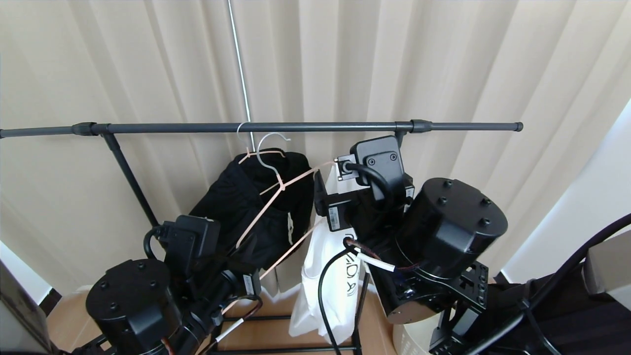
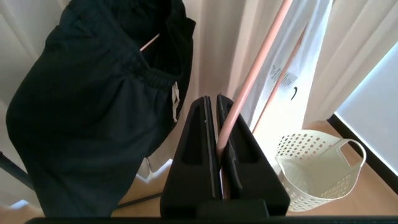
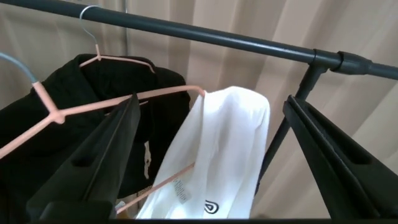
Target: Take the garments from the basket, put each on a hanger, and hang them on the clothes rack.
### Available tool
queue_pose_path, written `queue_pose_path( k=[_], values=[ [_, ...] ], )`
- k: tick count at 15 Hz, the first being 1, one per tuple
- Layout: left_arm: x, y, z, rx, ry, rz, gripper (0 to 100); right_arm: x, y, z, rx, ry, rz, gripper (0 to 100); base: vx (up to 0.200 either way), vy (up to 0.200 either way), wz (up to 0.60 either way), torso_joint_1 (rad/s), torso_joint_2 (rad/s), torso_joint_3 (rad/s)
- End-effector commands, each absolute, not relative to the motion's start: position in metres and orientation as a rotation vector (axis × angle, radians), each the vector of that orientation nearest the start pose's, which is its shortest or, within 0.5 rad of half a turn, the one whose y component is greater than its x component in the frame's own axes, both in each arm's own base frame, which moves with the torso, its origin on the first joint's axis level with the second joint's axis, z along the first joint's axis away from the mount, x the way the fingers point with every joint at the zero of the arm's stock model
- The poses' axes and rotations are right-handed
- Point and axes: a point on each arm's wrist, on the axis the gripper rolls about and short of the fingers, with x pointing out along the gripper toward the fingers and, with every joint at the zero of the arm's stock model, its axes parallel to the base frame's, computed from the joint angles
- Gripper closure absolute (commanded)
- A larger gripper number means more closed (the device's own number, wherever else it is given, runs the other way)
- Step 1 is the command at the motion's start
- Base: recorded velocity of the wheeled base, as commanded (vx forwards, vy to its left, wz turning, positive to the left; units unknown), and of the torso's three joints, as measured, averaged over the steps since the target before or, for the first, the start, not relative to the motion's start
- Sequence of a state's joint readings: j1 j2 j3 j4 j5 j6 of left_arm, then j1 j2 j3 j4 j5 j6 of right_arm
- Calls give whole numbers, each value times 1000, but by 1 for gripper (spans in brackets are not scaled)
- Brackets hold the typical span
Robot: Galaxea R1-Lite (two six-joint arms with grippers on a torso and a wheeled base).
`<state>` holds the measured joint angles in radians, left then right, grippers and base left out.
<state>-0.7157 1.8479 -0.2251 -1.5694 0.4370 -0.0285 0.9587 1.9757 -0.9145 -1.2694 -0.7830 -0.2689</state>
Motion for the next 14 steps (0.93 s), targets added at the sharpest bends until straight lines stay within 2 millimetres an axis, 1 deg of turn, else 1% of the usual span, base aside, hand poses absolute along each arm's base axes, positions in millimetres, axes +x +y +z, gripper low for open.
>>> queue_pose_path(
  k=[1, 3, 5, 6, 9, 10, 14],
  values=[
    [193, -156, 106, -2, 43, -279, 100, 226, 273, 180, -145, -148, 130, 0, 0, 0, 0, 0, 0, 0],
    [193, -155, 108, -3, 38, -279, 100, 227, 257, 174, -224, -140, 167, 0, 0, 0, 0, 0, 0, 0],
    [193, -155, 108, -3, 38, -279, 100, 226, 248, 165, -288, -120, 195, 0, 0, 0, 0, 0, 0, 0],
    [193, -155, 108, -3, 38, -279, 100, 228, 247, 163, -298, -113, 192, 0, 0, 0, 0, 0, 0, 0],
    [192, -155, 109, -6, 32, -280, 100, 236, 256, 143, -332, -77, 194, 0, 0, 0, 0, 0, 0, 0],
    [192, -155, 110, -7, 31, -282, 100, 241, 259, 137, -339, -67, 188, 0, 0, 0, 0, 0, 0, 0],
    [191, -156, 110, -5, 30, -285, 100, 263, 263, 126, -332, -65, 137, 0, 0, 0, 0, 0, 0, 0]
  ],
)
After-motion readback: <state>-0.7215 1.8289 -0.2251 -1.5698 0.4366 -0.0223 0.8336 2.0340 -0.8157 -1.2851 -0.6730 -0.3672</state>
